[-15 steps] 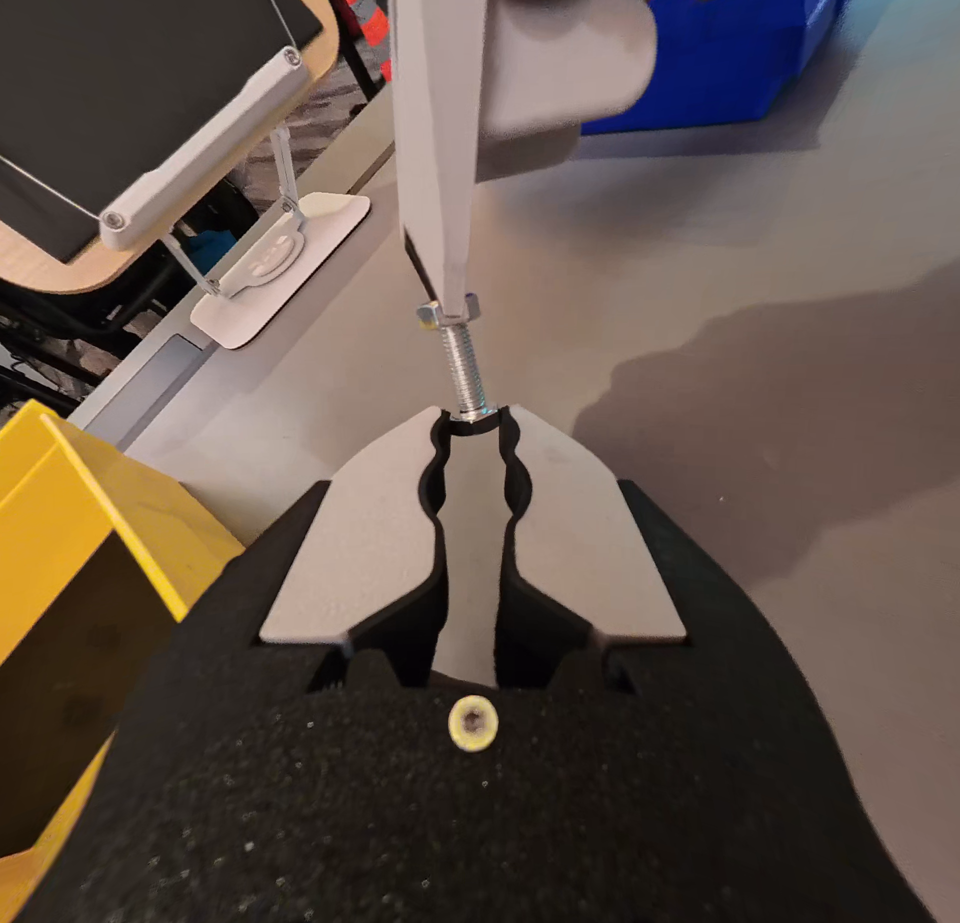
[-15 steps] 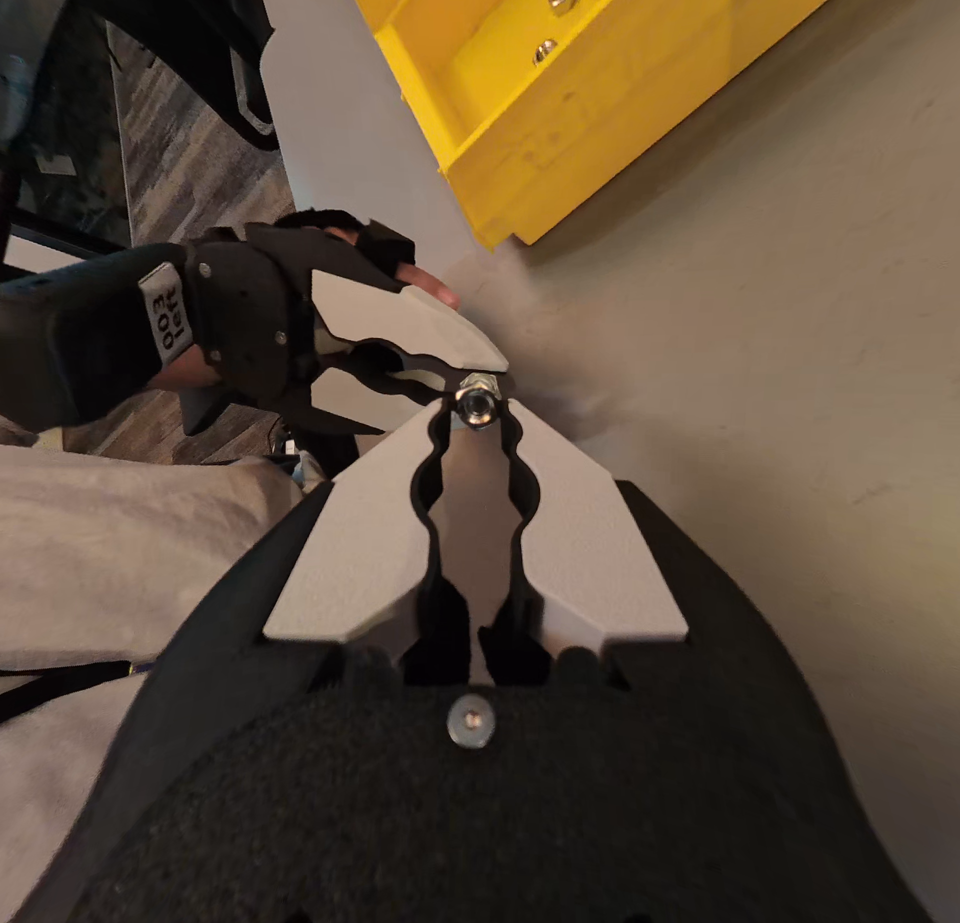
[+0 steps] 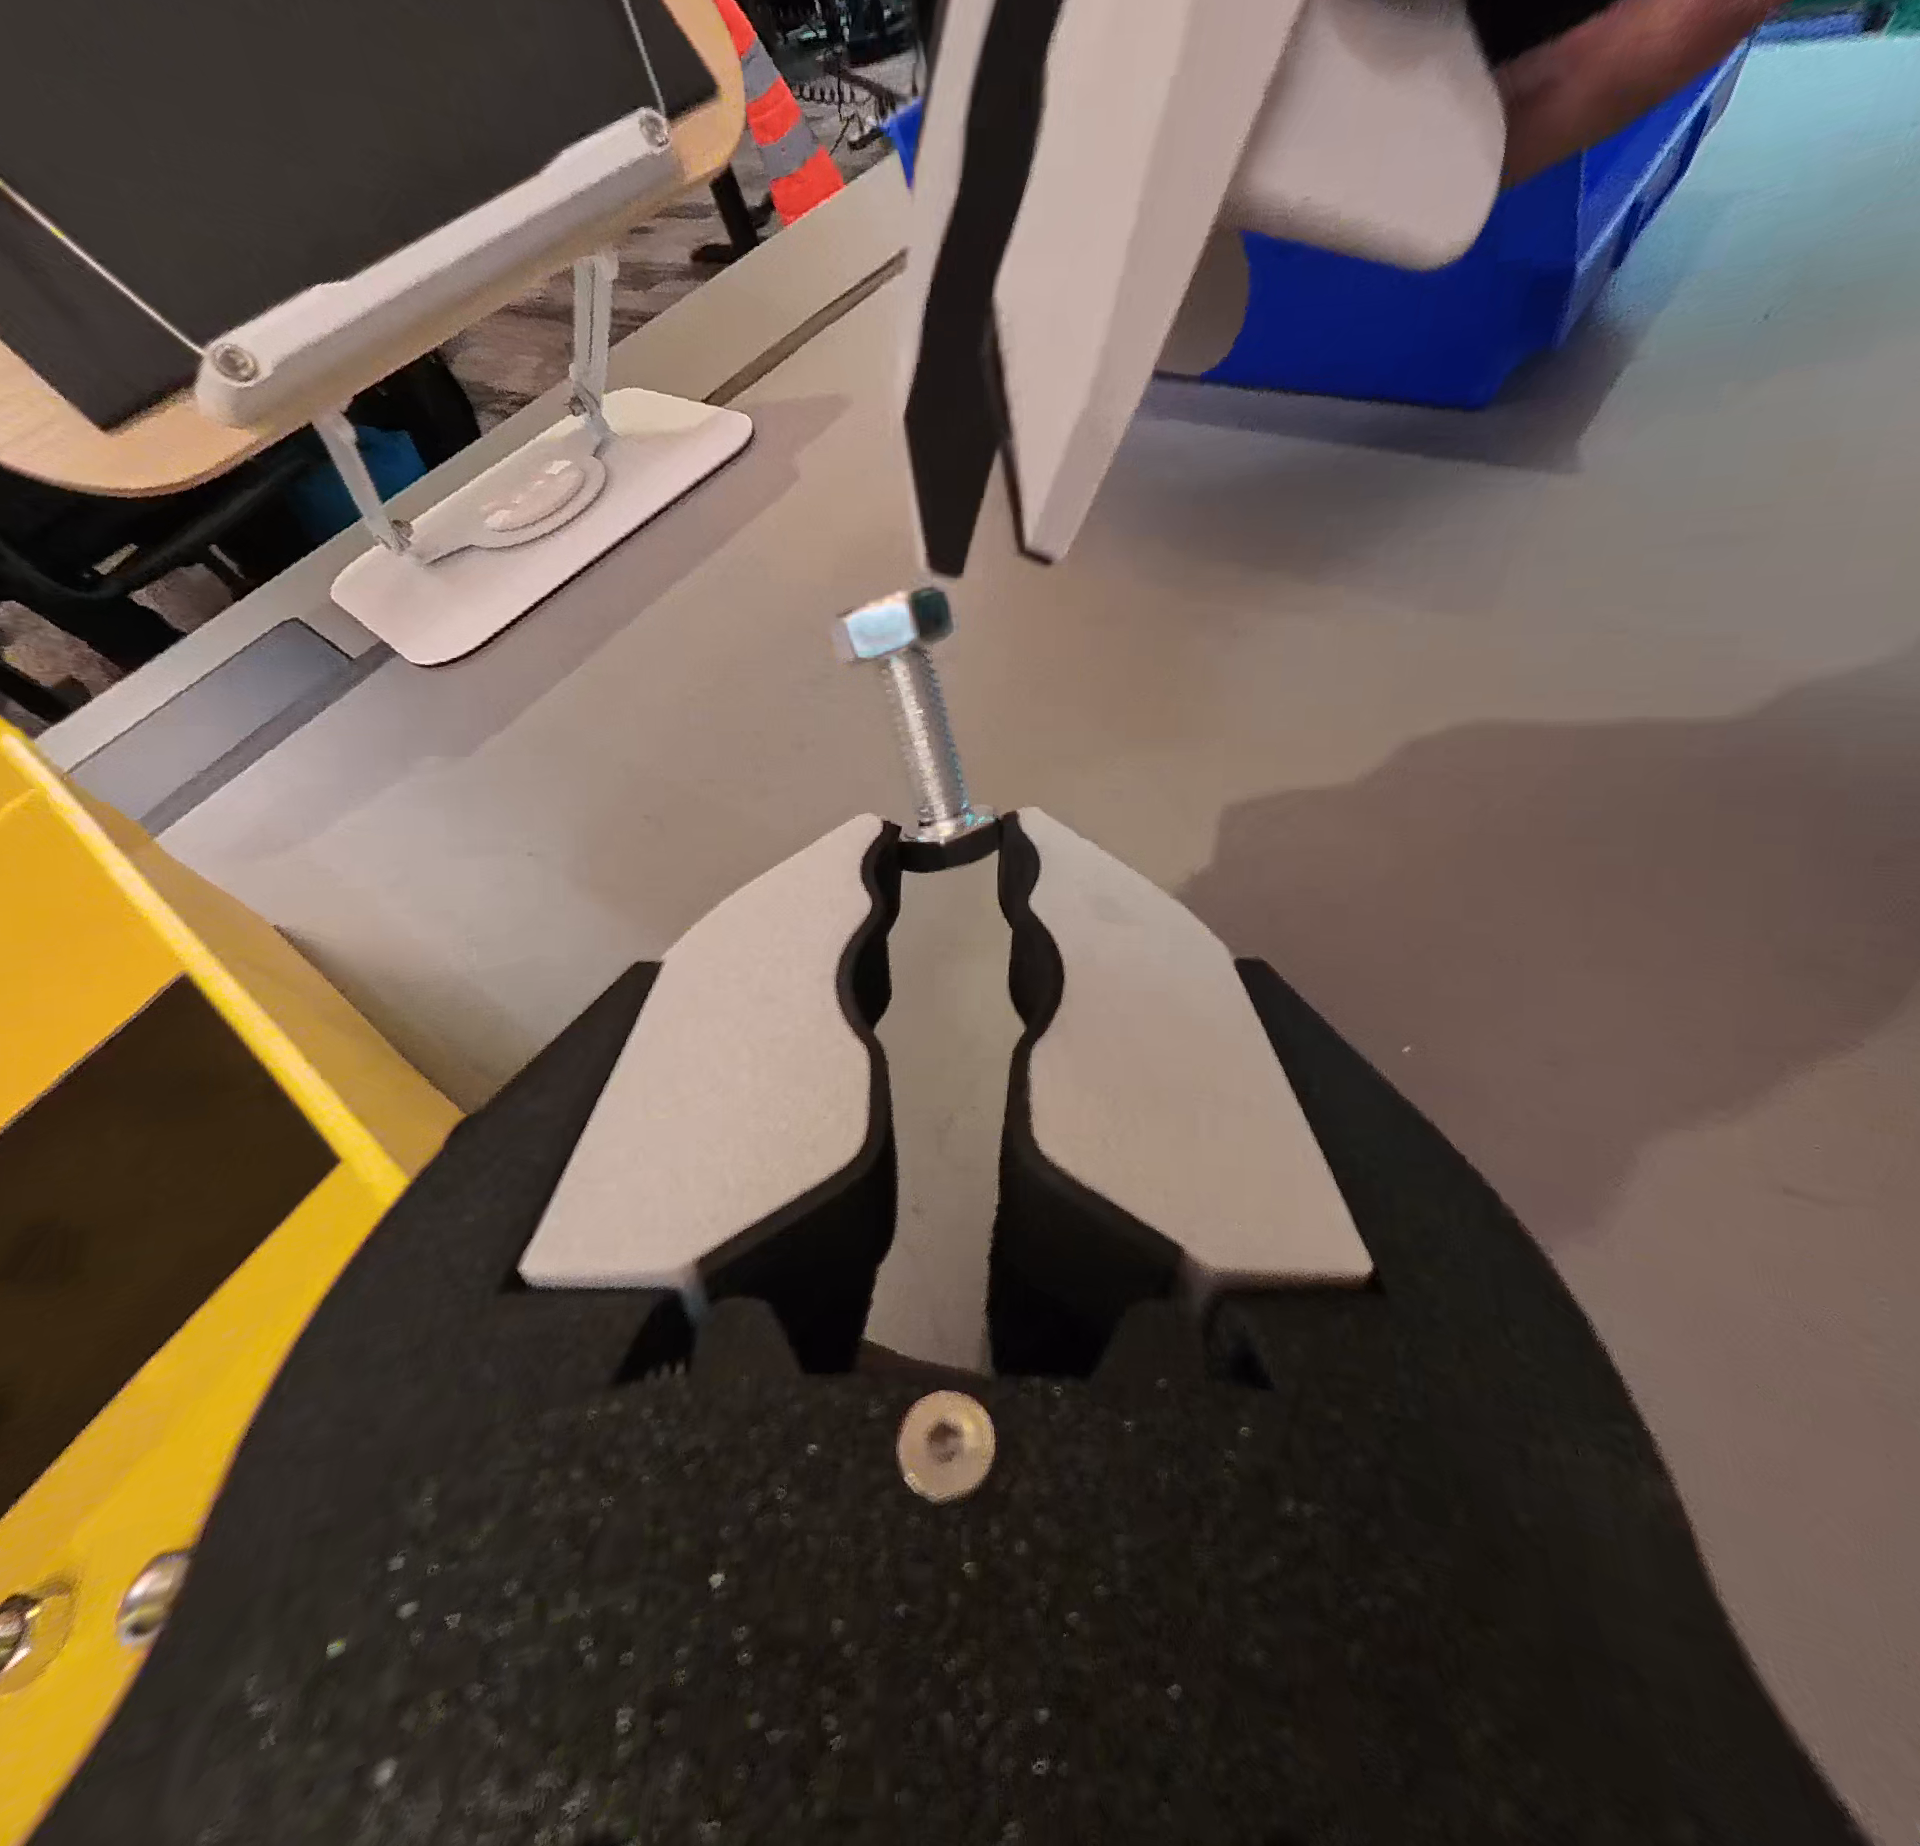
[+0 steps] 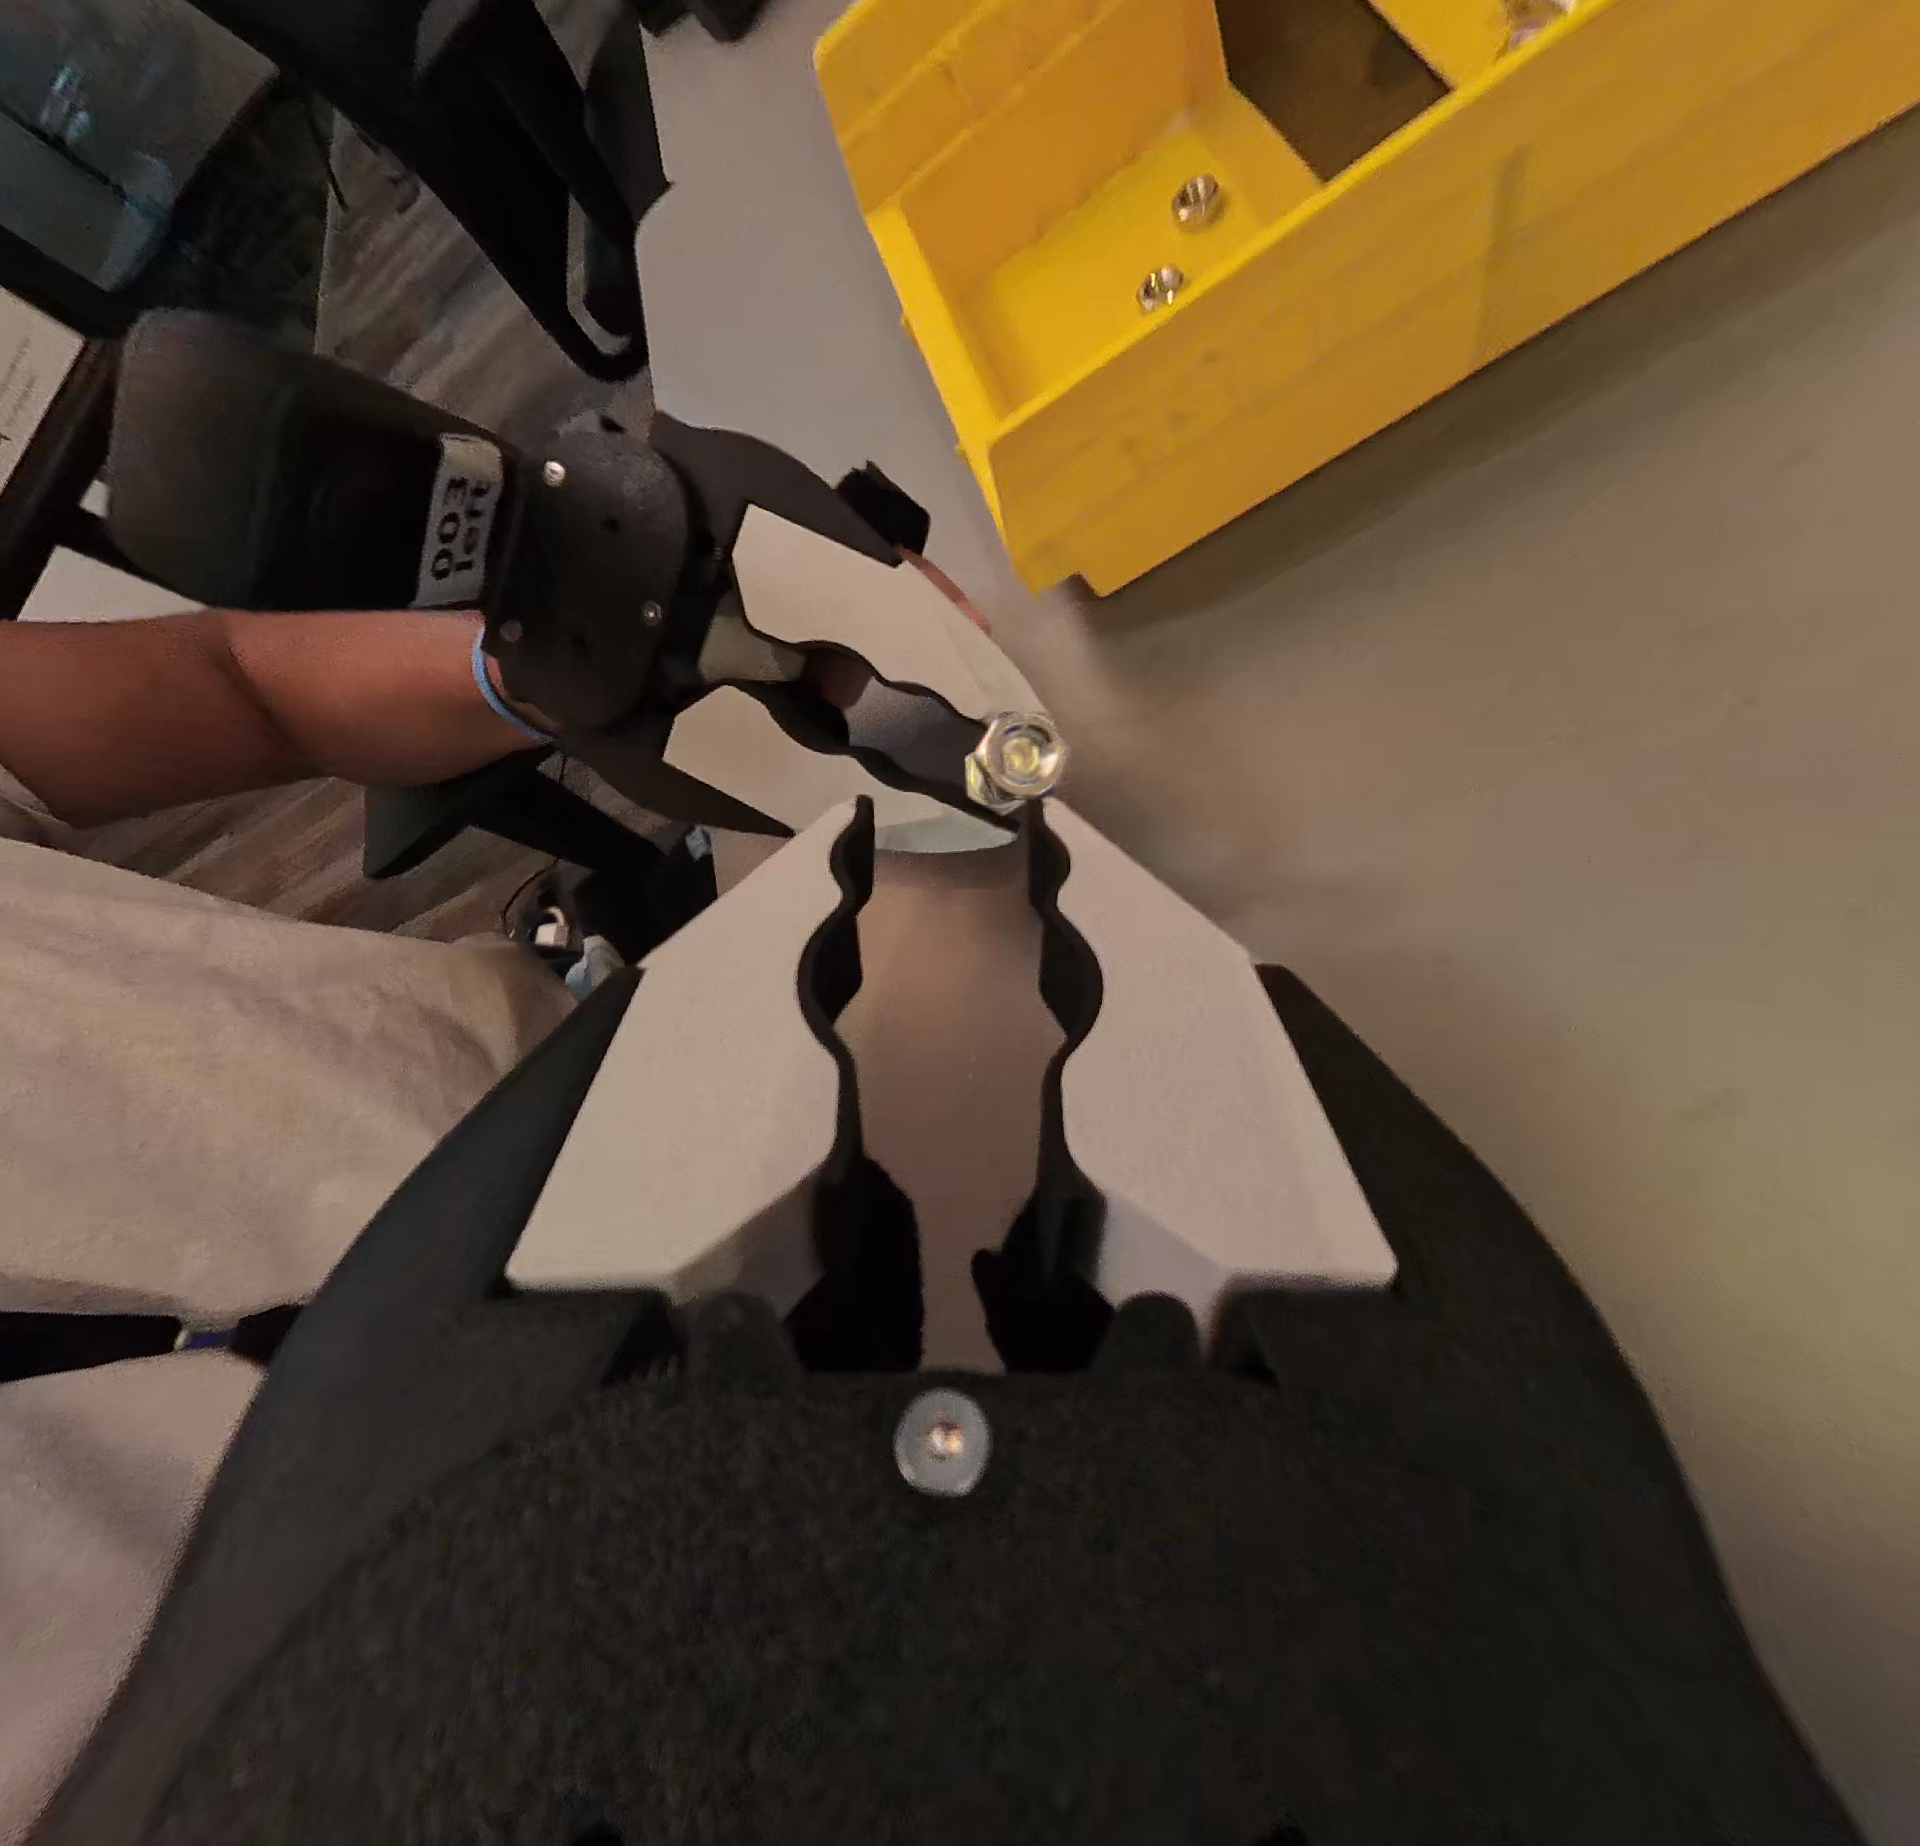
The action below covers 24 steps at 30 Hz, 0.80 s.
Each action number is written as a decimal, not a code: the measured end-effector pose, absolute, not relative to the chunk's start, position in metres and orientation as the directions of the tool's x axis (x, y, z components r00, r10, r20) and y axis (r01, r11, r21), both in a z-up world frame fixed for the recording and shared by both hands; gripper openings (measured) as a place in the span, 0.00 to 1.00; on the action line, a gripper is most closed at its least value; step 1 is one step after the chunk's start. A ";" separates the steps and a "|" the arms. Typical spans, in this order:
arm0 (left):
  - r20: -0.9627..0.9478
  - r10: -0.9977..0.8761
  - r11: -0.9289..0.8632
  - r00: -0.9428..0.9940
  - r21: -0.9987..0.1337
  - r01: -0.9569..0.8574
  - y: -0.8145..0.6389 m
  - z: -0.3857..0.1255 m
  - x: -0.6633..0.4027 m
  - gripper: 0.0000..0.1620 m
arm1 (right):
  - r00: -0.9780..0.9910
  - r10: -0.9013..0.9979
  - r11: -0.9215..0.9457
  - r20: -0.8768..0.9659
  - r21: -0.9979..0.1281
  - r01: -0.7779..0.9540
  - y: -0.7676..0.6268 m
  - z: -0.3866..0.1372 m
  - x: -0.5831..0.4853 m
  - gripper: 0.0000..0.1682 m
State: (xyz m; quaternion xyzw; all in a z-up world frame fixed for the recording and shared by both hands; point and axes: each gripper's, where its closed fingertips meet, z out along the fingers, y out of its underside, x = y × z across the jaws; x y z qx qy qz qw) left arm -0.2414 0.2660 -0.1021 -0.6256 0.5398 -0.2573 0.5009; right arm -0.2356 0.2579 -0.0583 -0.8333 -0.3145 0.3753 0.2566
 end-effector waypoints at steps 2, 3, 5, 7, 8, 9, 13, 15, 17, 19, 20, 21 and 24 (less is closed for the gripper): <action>-0.174 -0.943 0.057 0.285 -0.924 -0.378 0.265 -0.098 -0.241 0.11 | 0.518 0.741 -0.625 -0.428 -0.722 0.297 0.263 -0.051 -0.232 0.17; -0.154 -0.946 0.042 0.285 -0.931 -0.362 0.265 -0.096 -0.241 0.11 | 0.520 0.753 -0.594 -0.403 -0.756 0.275 0.267 -0.047 -0.229 0.18; -0.119 -0.954 0.024 0.275 -0.945 -0.326 0.263 -0.092 -0.241 0.11 | 0.517 0.779 -0.520 -0.355 -0.826 0.216 0.272 -0.038 -0.222 0.24; -0.086 -0.966 0.018 0.242 -0.962 -0.271 0.257 -0.084 -0.239 0.11 | 0.475 0.802 -0.460 -0.362 -0.882 0.103 0.269 -0.029 -0.225 0.31; -0.064 -0.974 0.011 0.218 -0.971 -0.237 0.252 -0.079 -0.238 0.11 | 0.435 0.819 -0.442 -0.373 -0.895 0.065 0.263 -0.028 -0.230 0.33; -0.039 -0.980 -0.001 0.193 -0.979 -0.204 0.248 -0.075 -0.236 0.11 | 0.402 0.832 -0.432 -0.381 -0.901 0.039 0.258 -0.029 -0.236 0.34; 0.038 -0.994 -0.050 0.103 -0.991 -0.121 0.234 -0.065 -0.232 0.11 | 0.304 0.869 -0.380 -0.389 -0.920 -0.091 0.246 -0.017 -0.259 0.38; 0.049 -0.995 -0.058 0.087 -0.993 -0.099 0.230 -0.060 -0.231 0.11 | 0.265 0.879 -0.383 -0.397 -0.918 -0.105 0.239 -0.016 -0.270 0.38; 0.065 -0.994 -0.072 0.084 -0.994 -0.087 0.230 -0.059 -0.232 0.11 | 0.264 0.883 -0.367 -0.388 -0.921 -0.129 0.237 -0.014 -0.274 0.38; 0.098 -0.990 -0.105 0.098 -0.992 -0.068 0.234 -0.056 -0.234 0.11 | 0.287 0.872 -0.366 -0.397 -0.917 -0.158 0.238 -0.013 -0.270 0.38; 0.118 -0.987 -0.125 0.109 -0.990 -0.059 0.238 -0.056 -0.236 0.11 | 0.289 0.866 -0.371 -0.407 -0.912 -0.173 0.237 -0.012 -0.266 0.40; 0.128 -0.984 -0.135 0.120 -0.989 -0.052 0.242 -0.055 -0.239 0.11 | 0.301 0.862 -0.368 -0.409 -0.911 -0.184 0.236 -0.011 -0.261 0.40; 0.154 -0.976 -0.164 0.153 -0.985 -0.049 0.254 -0.057 -0.245 0.11 | 0.281 0.876 -0.336 -0.391 -0.914 -0.226 0.223 0.000 -0.248 0.34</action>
